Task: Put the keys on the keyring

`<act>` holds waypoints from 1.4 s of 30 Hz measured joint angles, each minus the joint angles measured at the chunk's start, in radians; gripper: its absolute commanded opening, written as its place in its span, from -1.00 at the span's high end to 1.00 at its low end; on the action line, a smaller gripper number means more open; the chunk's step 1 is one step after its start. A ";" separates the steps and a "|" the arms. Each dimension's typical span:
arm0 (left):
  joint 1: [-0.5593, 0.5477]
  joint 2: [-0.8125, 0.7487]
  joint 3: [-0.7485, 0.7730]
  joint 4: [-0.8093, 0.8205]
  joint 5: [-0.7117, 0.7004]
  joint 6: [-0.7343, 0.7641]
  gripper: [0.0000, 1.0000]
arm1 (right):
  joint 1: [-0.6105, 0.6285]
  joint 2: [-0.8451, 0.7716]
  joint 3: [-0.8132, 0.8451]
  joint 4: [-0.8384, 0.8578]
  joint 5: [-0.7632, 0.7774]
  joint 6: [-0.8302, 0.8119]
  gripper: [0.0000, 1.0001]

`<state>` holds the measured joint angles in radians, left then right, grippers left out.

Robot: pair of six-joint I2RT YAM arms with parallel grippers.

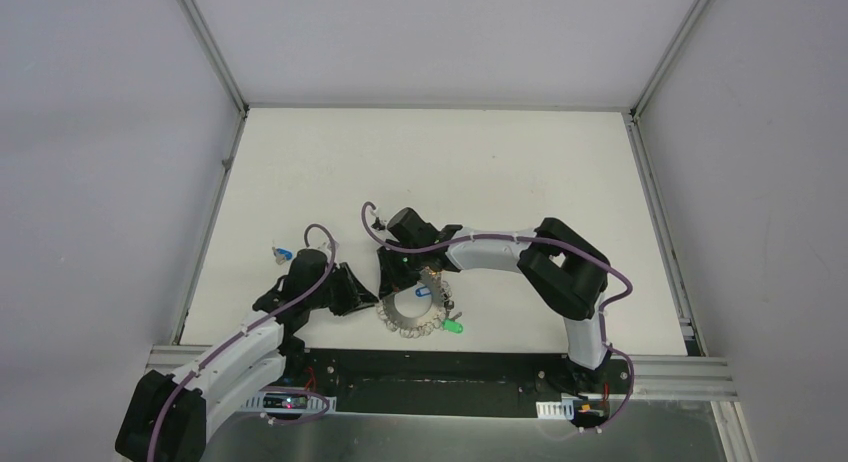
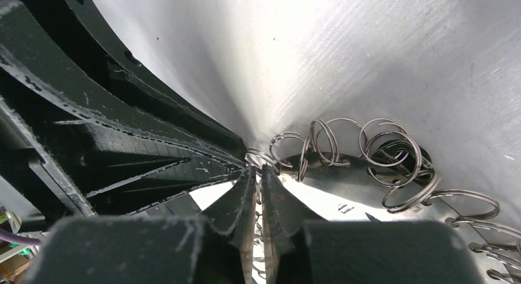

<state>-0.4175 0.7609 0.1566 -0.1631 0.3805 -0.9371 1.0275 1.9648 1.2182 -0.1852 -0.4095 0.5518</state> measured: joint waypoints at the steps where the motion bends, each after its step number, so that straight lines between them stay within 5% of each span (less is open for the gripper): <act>1: 0.000 -0.008 -0.006 0.002 0.001 -0.001 0.63 | -0.001 0.000 -0.003 0.005 -0.003 0.000 0.84; 10: 0.000 -0.061 -0.025 0.006 0.015 -0.020 0.36 | -0.011 0.000 -0.029 0.036 -0.067 0.006 0.81; 20: 0.000 -0.146 -0.025 -0.025 0.013 -0.022 0.43 | -0.011 0.012 -0.035 0.061 -0.114 0.005 0.77; 26: 0.000 -0.135 -0.025 -0.029 0.015 -0.018 0.23 | -0.014 0.012 -0.041 0.066 -0.119 0.004 0.70; 36: 0.000 -0.066 -0.023 -0.033 0.016 -0.018 0.51 | -0.067 -0.042 -0.120 0.081 -0.126 0.007 0.67; 42: 0.000 -0.032 -0.023 0.005 0.026 -0.018 0.49 | -0.092 -0.083 -0.136 0.077 -0.122 0.008 0.64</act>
<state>-0.4175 0.7284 0.1337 -0.1585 0.4065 -0.9554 0.9352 1.8816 1.0824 -0.1078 -0.5320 0.5594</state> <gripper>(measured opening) 0.246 0.172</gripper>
